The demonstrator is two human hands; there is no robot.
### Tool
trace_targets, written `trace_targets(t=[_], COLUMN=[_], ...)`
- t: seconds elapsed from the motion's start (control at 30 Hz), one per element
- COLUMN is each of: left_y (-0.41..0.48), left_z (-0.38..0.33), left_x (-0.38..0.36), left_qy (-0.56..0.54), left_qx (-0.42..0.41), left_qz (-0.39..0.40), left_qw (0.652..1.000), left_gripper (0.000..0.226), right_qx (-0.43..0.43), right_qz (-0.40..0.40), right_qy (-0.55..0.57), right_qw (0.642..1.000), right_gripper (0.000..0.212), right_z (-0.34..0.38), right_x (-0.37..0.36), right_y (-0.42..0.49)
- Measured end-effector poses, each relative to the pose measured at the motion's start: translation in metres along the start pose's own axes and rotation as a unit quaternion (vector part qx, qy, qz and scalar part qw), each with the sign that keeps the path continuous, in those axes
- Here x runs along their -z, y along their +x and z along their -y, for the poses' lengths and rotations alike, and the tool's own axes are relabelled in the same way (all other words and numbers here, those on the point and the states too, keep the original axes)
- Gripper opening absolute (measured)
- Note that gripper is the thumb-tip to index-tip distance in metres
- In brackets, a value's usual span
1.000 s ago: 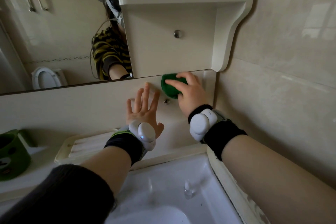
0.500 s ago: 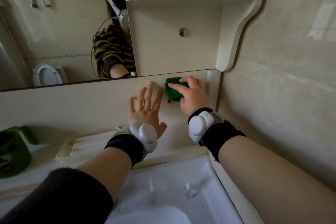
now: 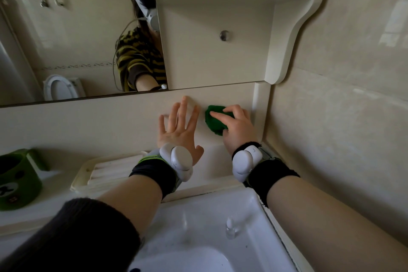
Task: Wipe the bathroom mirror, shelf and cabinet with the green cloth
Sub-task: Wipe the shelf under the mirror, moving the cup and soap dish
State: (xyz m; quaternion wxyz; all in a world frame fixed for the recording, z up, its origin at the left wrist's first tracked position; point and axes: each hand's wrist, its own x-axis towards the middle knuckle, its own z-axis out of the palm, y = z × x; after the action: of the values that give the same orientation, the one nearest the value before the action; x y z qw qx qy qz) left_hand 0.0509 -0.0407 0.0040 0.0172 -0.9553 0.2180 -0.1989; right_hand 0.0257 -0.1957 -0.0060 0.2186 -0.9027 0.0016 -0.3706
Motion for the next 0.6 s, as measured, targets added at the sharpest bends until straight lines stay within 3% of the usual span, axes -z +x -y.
trace_targets(t=[0.6], left_y=[0.0017], left_z=[0.0022], left_x=[-0.0010], left_qy=[0.005], left_qx=[-0.008], left_qz=[0.002], left_qw=[1.000], left_gripper=[0.101], right_qx=[-0.041], right_qz=[0.001], right_qy=[0.056], right_qw=[0.998], right_gripper=[0.060], right_z=[-0.0006], right_x=[-0.0042], right_y=[-0.0062])
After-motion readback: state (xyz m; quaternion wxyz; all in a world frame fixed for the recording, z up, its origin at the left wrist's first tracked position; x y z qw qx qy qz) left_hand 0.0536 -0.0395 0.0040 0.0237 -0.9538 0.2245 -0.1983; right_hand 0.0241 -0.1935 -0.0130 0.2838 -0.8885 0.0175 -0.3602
